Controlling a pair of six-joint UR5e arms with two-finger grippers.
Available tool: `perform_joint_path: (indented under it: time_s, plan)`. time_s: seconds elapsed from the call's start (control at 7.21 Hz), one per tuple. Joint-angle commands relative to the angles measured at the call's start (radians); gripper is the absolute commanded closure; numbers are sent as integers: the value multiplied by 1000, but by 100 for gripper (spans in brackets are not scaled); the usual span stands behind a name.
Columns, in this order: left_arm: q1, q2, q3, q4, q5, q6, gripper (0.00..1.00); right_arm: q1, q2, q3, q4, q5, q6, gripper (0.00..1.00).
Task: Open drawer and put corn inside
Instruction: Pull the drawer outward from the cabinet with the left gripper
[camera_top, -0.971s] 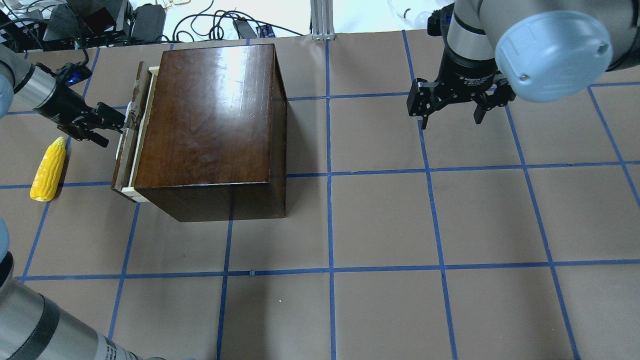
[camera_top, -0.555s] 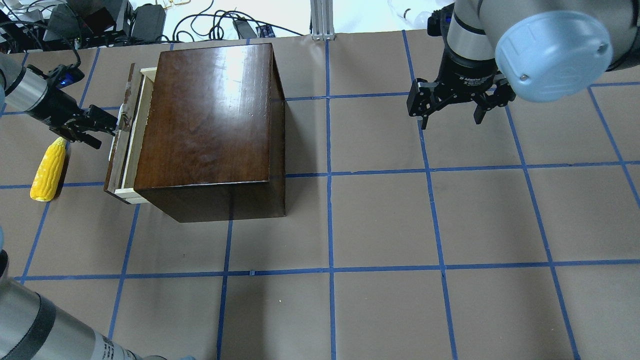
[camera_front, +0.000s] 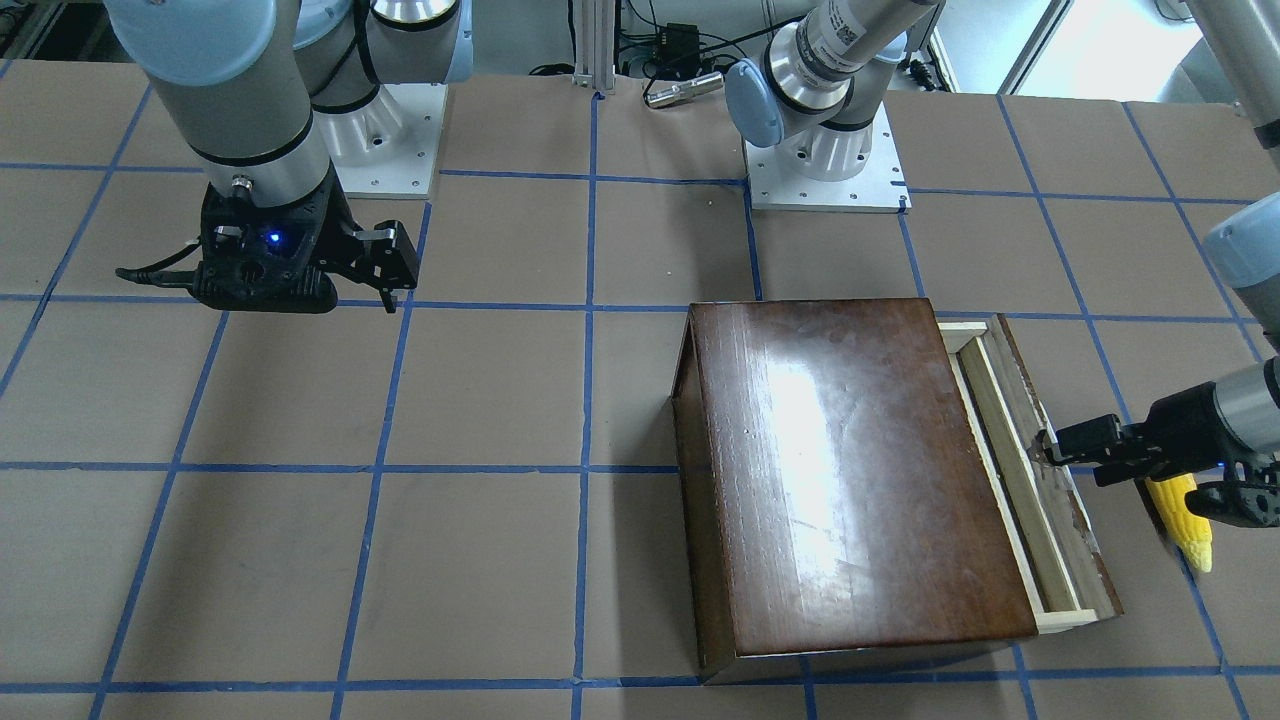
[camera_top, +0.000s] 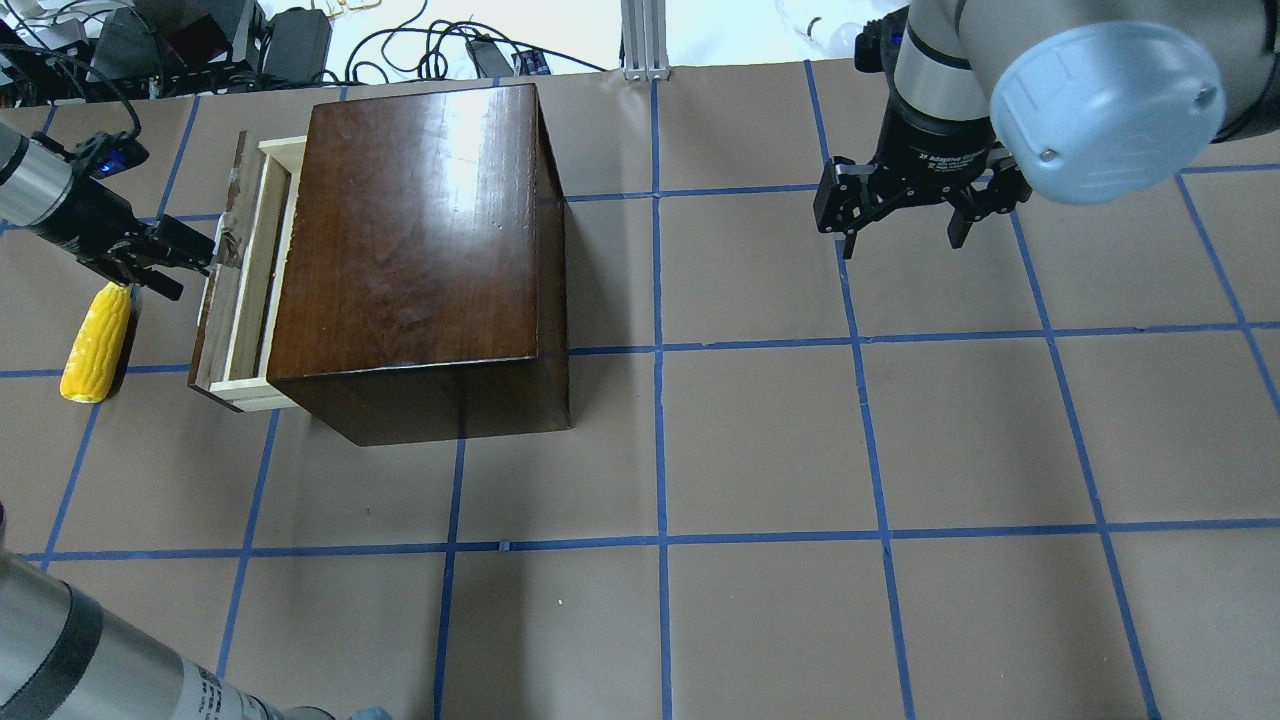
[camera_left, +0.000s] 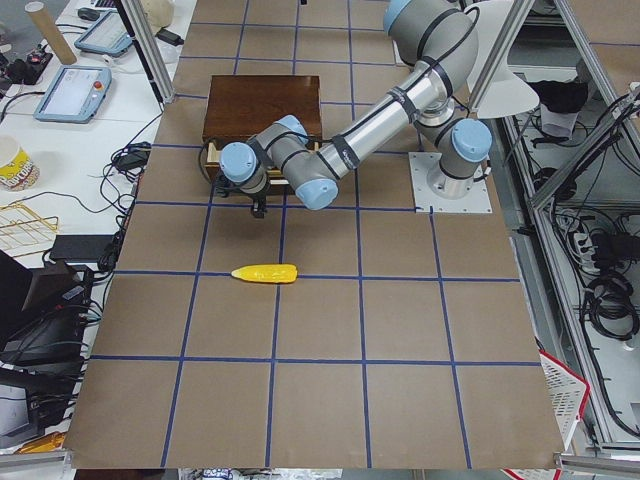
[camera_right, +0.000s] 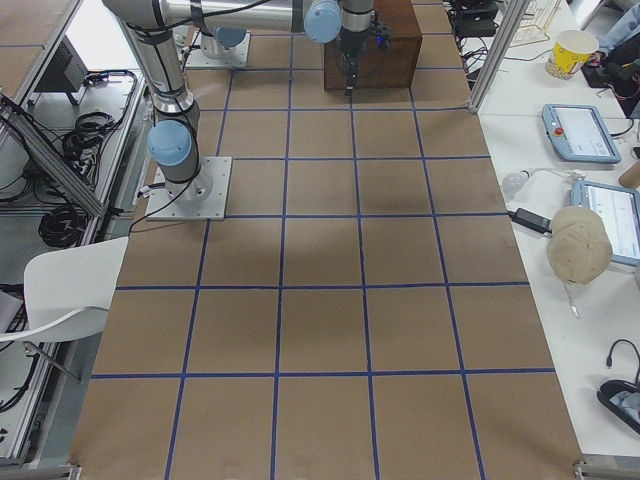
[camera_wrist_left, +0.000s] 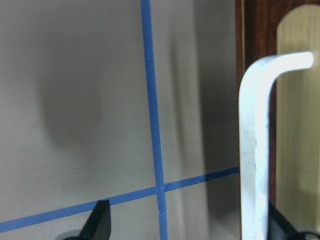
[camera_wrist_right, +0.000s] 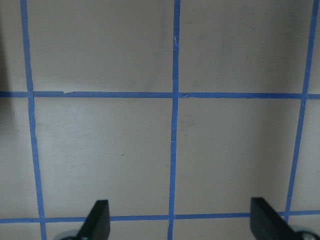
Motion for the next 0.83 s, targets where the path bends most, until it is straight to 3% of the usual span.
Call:
perform_joint_path:
  time_s: [0.0, 0.69]
  plan:
    - [4, -13, 35, -3, 41, 29, 0, 0, 0, 0, 0, -1, 0, 0]
    - [38, -48, 80, -2, 64, 96, 0, 0, 0, 0, 0, 0, 0, 0]
